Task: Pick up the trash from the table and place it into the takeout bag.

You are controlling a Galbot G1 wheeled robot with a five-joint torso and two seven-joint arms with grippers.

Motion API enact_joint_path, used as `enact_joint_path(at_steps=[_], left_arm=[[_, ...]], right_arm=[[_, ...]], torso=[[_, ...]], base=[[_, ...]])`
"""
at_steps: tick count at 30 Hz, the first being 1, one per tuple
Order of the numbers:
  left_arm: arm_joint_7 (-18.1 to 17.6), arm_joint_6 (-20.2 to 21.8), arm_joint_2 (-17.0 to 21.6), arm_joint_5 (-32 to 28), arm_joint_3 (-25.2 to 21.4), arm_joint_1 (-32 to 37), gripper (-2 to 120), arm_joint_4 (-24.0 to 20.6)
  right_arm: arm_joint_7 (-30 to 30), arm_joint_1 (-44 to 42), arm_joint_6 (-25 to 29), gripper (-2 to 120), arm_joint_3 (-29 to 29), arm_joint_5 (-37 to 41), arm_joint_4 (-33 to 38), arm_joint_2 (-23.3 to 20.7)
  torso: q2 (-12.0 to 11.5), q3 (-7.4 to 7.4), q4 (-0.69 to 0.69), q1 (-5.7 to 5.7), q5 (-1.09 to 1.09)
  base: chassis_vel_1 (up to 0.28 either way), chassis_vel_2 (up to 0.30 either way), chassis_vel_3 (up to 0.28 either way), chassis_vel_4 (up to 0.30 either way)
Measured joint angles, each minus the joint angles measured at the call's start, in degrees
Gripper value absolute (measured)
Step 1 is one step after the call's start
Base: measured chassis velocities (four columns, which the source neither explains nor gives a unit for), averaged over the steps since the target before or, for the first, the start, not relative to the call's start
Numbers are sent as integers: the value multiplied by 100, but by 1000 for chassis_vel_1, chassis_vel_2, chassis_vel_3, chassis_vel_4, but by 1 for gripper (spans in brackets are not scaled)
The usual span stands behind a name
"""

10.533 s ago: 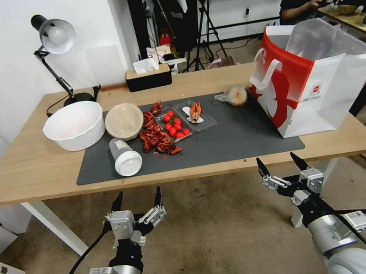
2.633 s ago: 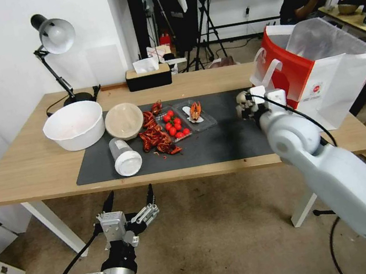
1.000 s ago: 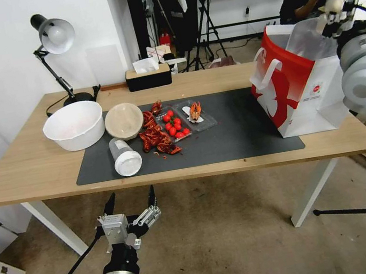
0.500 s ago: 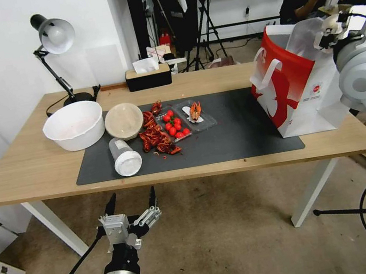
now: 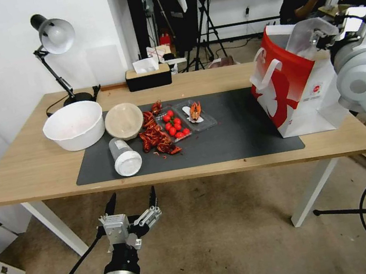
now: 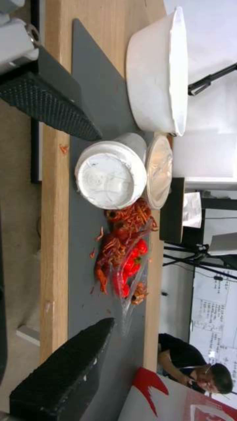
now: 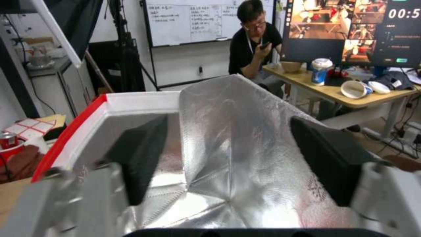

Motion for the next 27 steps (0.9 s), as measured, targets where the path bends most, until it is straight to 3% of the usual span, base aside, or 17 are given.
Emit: enact_joint_path(at_steps=[2, 5, 7, 19, 27], left_arm=[[0, 0, -3, 0, 1, 0, 100, -4], [0, 0, -4, 0, 1, 1, 100, -5], [0, 0, -7, 0, 3, 1, 100, -11], [0, 0, -12, 1, 4, 14, 100, -36], [60, -6, 2, -35, -52, 13, 100, -85]], right_arm=[[-7, 1, -3, 86, -1, 10, 3, -9], [-7, 1, -4, 87, -2, 13, 6, -12], [-9, 1, -5, 98, -2, 19, 14, -16], [-45, 1, 13, 100, -1, 48, 63, -33], [-1494, -566, 966, 100, 94, -380, 609, -106]], torso=[[0, 0, 0, 0, 0], [0, 0, 0, 0, 0], [0, 0, 0, 0, 0], [0, 0, 0, 0, 0], [0, 0, 1, 0, -2]], base=[[0, 0, 0, 0], [0, 0, 0, 0], [0, 0, 0, 0], [0, 0, 0, 0], [0, 0, 0, 0]])
